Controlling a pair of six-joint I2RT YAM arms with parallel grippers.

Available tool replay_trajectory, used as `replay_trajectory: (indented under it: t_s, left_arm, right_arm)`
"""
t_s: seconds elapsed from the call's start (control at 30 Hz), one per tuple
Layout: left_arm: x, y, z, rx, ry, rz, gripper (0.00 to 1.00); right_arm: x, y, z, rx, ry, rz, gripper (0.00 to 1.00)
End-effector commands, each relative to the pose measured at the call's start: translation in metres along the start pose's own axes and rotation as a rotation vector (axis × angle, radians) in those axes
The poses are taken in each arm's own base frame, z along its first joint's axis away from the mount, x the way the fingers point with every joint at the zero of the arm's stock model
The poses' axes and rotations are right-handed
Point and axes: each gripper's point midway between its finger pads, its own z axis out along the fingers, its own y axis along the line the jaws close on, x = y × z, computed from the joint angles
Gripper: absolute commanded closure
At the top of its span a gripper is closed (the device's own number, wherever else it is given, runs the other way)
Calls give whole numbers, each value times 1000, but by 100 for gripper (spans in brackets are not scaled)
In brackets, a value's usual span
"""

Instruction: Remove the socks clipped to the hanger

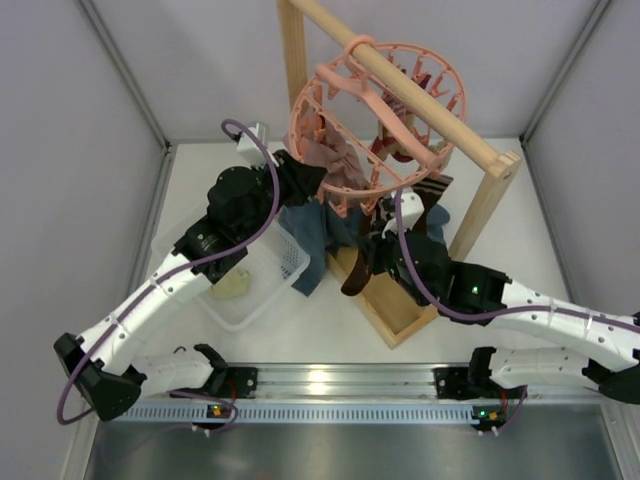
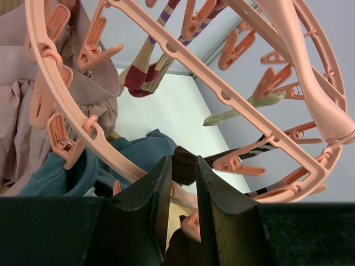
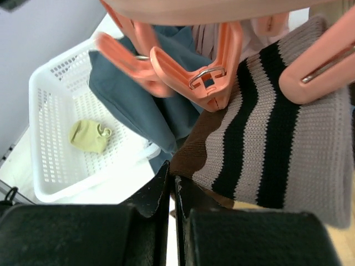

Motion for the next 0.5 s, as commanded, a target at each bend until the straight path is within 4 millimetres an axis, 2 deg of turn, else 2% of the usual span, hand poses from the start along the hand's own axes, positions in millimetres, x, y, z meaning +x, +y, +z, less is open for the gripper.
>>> replay_trajectory:
  t_s: [0.0, 0.13, 0.2, 0.3, 0.33, 0.37, 0.43, 0.47]
  left_arm:
    - [-17, -13, -6, 78, -16, -5, 71]
    - [-7, -27, -15, 164, 43, -14, 56]
    - [0, -28, -24, 184, 62, -22, 51]
    - [1, -19, -35, 168, 44, -9, 47]
    - [1, -16, -40, 162, 37, 9, 46]
    - [-5, -15, -49, 158, 12, 13, 45]
    - [-5, 0, -56, 93, -3, 28, 44]
    - [-11, 1, -66, 90, -25, 31, 44]
  right_arm:
    - [-2, 22, 5, -72, 6, -17, 100]
    - [9, 33, 12, -92, 54, -36, 100]
    - [14, 40, 16, -119, 71, -48, 100]
    - [18, 51, 22, -149, 94, -94, 100]
    - [12, 57, 21, -159, 88, -100, 100]
    - [17, 61, 25, -162, 100, -128, 100]
    - [10, 71, 27, -184, 95, -137, 100]
    - [15, 76, 31, -197, 111, -158, 100]
